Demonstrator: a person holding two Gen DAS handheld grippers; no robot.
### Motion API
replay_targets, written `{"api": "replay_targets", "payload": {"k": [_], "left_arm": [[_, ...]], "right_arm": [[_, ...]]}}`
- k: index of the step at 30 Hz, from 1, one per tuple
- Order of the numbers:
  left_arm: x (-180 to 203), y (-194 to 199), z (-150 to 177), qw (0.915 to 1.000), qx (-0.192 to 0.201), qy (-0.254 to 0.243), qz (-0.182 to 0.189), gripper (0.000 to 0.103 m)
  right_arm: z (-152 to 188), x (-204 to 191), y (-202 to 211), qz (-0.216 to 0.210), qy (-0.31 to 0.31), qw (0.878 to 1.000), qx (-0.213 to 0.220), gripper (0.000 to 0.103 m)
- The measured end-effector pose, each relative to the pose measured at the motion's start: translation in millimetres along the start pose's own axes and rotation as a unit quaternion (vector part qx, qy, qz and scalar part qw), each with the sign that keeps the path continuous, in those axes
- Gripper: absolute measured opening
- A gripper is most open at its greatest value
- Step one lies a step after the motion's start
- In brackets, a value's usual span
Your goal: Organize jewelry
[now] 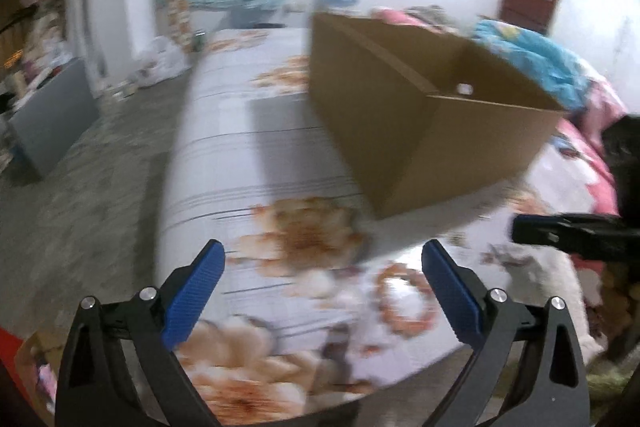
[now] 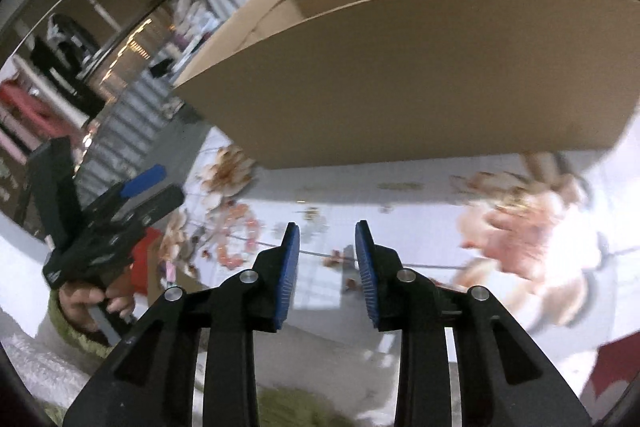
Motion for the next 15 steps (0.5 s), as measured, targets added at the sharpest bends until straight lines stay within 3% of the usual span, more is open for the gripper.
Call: {"api": "replay_targets", "payload": {"k": [3, 5, 11, 15], "left_arm": [[30.0, -3.1, 7.5, 0.9990, -0.008, -0.030, 0.032, 0.087], [45.9, -8.4, 10.6, 0.9977, -0.016, -0.050, 0.043, 0.075], [74.2, -28.3, 13.0, 0.9930, -0.036, -0.103, 0.045, 0.042], [83.8, -41.7, 13.7, 0.9897, -0.055, -0.124, 0.047, 0.030]], "right_arm": [[3.7, 7.8, 1.4, 0.010, -0.011, 1.000, 0.001, 0.030], [7.5, 10.1, 0.4, 0.012, -0.012, 1.000, 0.003, 0.029], [10.4, -1.8, 1.1, 0.007, 0.014, 1.000, 0.004, 0.025], [9.6, -4.3, 0.3, 0.001, 0.024, 1.000, 0.004, 0.024]]}}
Point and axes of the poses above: each gripper's, at about its wrist camera, not at the fingertips, and y roughly against the way its jaws point, x to its right, z to its underside, the point moved 10 cm from there along -y, roughly the way its jaws point, and after that the axes turned 11 degrees about y, right-handed, at the moved point
